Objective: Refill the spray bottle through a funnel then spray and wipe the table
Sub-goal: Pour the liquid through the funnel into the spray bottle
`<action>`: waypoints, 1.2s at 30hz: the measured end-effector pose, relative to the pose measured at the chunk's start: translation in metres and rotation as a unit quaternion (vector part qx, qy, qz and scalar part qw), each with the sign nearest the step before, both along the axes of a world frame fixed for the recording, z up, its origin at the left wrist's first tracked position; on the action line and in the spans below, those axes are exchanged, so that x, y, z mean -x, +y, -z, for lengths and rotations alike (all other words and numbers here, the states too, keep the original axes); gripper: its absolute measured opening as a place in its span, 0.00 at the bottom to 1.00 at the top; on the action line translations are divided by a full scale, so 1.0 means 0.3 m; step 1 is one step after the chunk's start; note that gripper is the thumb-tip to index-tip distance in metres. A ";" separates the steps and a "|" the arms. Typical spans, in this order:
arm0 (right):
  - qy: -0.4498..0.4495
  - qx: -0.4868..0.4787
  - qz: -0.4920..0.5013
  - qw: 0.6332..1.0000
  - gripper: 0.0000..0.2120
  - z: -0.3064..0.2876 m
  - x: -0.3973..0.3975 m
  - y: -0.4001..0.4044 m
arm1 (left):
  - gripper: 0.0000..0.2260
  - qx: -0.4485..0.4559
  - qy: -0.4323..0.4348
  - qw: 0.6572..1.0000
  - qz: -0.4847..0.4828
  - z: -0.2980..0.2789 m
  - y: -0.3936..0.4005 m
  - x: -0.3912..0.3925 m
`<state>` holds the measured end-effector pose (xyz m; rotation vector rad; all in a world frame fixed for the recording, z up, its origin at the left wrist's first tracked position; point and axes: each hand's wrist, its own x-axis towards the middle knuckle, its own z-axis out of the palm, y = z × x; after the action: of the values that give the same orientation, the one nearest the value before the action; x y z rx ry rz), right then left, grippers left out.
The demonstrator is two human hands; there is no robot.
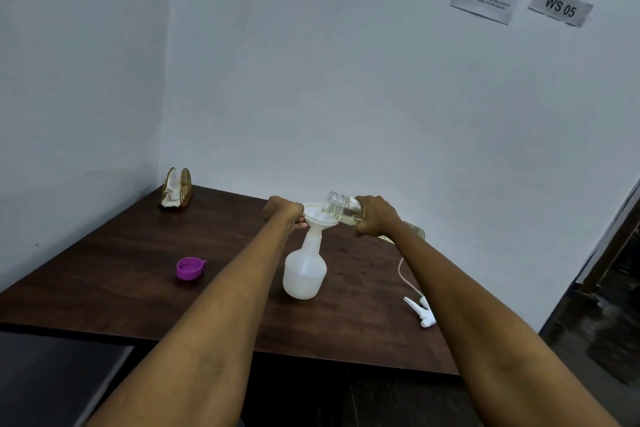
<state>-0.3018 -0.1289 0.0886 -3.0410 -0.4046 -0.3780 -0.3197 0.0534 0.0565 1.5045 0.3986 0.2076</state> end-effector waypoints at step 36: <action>0.001 0.005 0.013 1.000 0.16 -0.005 0.009 -0.029 | 0.10 0.000 -0.009 1.000 0.010 0.009 0.008 -0.007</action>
<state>-0.3045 -0.1376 0.0900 -3.0595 -0.3669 -0.3767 -0.3176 0.0557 0.0537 1.5056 0.3695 0.2043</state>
